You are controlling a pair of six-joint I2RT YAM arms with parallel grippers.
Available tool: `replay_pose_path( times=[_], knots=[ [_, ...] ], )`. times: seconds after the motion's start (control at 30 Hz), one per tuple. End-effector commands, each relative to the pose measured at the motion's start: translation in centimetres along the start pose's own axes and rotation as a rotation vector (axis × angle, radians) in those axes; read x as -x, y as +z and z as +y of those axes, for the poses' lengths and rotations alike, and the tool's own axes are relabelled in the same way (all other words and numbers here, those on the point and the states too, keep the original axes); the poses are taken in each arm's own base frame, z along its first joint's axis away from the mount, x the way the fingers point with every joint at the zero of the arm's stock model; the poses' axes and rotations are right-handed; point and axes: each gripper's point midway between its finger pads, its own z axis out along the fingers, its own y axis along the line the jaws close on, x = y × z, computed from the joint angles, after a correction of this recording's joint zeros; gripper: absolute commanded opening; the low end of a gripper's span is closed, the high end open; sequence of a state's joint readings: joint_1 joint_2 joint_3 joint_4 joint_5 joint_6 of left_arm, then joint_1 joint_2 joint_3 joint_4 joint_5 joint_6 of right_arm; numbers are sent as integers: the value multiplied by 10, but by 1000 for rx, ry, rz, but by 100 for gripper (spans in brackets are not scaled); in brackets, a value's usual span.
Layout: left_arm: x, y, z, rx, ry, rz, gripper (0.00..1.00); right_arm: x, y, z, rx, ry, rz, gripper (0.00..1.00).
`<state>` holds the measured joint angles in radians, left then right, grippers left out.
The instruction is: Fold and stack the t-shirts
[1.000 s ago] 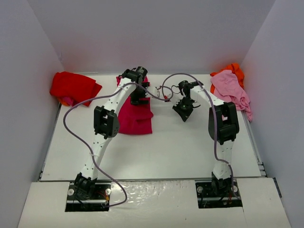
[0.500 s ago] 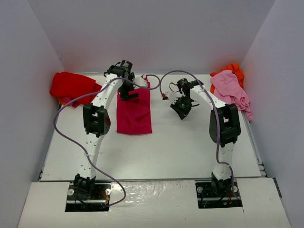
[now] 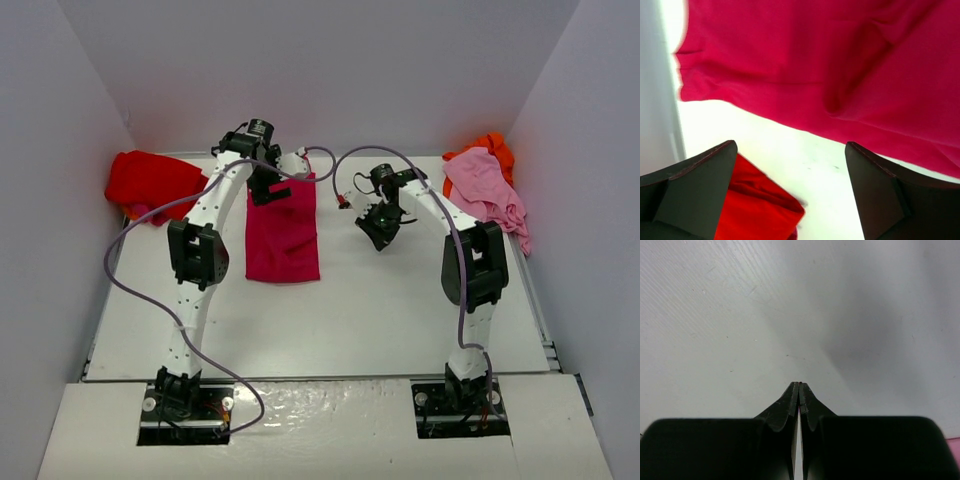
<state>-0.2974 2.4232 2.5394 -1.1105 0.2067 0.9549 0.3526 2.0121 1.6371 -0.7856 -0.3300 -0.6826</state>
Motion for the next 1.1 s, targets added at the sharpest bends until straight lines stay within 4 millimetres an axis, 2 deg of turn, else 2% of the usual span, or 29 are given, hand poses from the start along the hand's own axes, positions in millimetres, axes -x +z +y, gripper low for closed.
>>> replay_pose_path(
  times=[0.0,0.07,0.17,0.47,0.57,0.73,0.9,0.97,1.07],
  knots=[
    [15,-40,-24,-62,31,-72,81,20,-20,-3,-29,-34,-52,0],
    [14,-34,-42,-141,46,-59,70,18,-18,-12,-37,-5,-47,0],
    [12,-28,-56,-217,58,-57,61,13,-19,-21,-51,22,-45,0],
    [12,-5,-64,-266,81,-66,57,3,-24,-49,-107,99,-54,0],
    [10,6,-64,-273,91,-60,56,-6,-29,-75,-176,169,-57,0],
    [7,23,-60,-267,104,-54,52,-17,-35,-101,-250,252,-56,0],
    [5,34,-54,-250,126,-45,47,-16,-33,-102,-249,249,-54,0],
    [4,36,-53,-249,132,-40,43,-17,-30,-100,-236,249,-53,0],
    [4,38,-51,-240,141,-37,31,-16,-25,-97,-216,247,-58,0]
  ],
)
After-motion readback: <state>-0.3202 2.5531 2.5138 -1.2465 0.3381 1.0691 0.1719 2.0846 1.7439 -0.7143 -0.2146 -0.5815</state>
